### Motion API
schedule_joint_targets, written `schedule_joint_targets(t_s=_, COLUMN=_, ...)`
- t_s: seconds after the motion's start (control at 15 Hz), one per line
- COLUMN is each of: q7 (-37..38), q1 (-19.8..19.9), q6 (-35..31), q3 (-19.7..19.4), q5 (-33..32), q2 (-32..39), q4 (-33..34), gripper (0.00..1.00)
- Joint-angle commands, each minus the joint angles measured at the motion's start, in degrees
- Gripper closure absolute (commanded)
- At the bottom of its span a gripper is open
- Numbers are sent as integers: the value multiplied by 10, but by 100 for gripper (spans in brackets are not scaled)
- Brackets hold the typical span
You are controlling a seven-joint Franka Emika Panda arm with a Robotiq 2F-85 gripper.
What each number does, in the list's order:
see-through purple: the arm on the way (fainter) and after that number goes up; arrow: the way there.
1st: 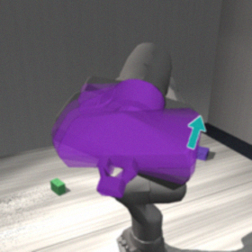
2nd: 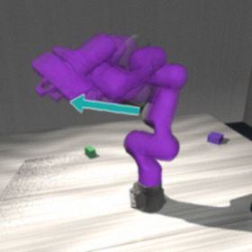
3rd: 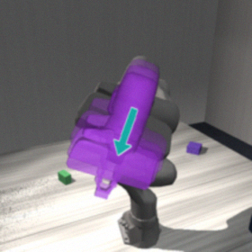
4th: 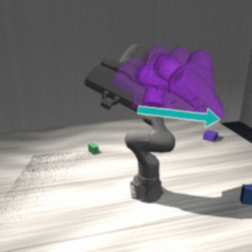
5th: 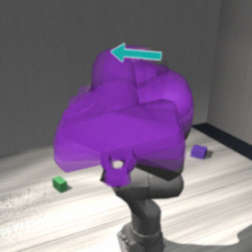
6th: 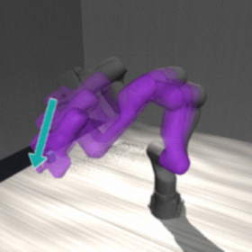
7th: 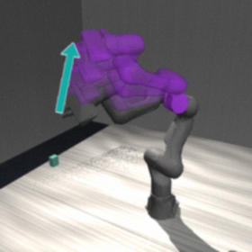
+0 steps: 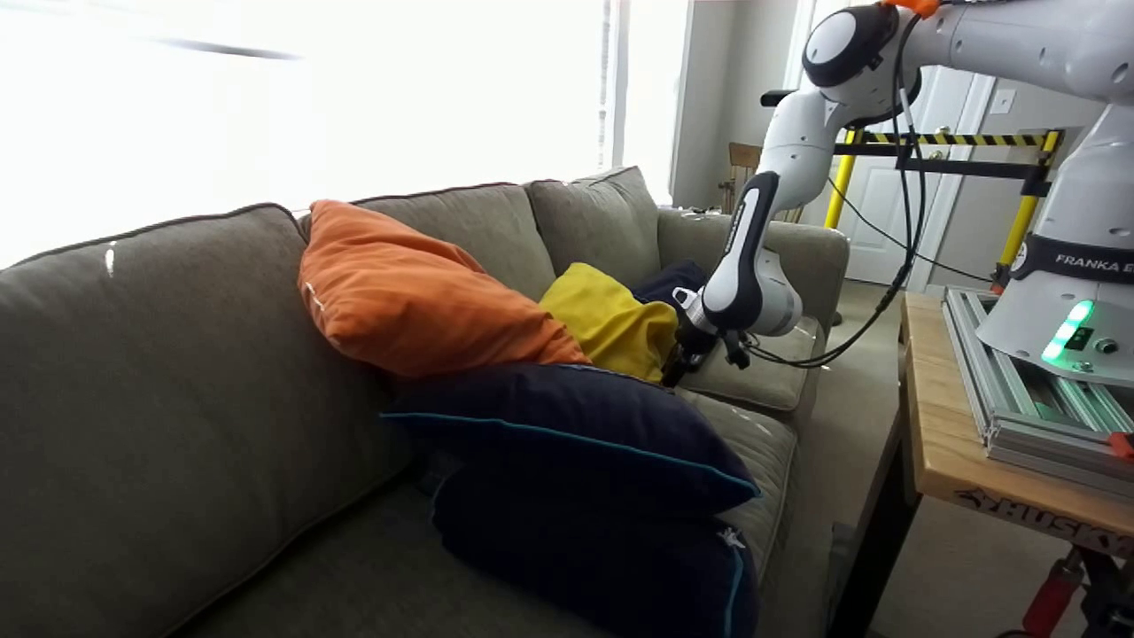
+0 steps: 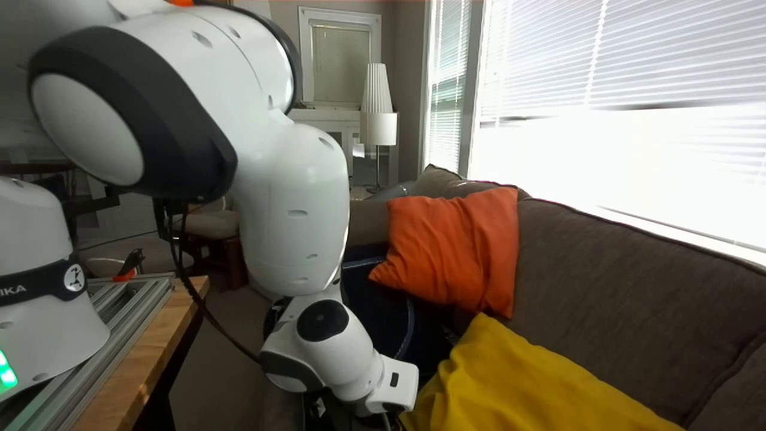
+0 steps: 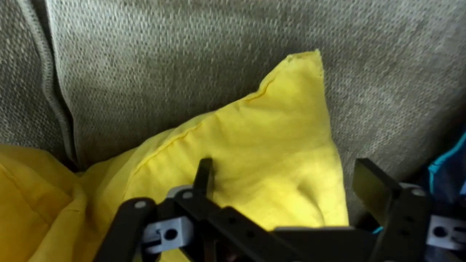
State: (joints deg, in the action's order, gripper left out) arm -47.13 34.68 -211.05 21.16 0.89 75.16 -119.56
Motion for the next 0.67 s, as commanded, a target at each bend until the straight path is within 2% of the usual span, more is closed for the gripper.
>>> schedule_joint_targets(t_s=0.0, q7=141, q1=-106, q6=-22, q3=-96, q5=-78, q2=18, q4=65, gripper=27)
schedule_joint_targets(t_s=0.13, q7=219, q1=-173, q6=-5, q3=-146, q5=-50, q2=-3, q4=66, gripper=37)
schedule_joint_targets(t_s=0.27, q7=302, q1=-232, q6=42, q3=-184, q5=1, q2=-68, q4=17, gripper=53)
schedule_joint_targets(t_s=0.47, q7=377, q1=-266, q6=131, q3=-207, q5=9, q2=-155, q4=-47, gripper=73)
schedule_joint_targets(t_s=0.6, q7=410, q1=-266, q6=202, q3=-208, q5=0, q2=-217, q4=-85, gripper=87)
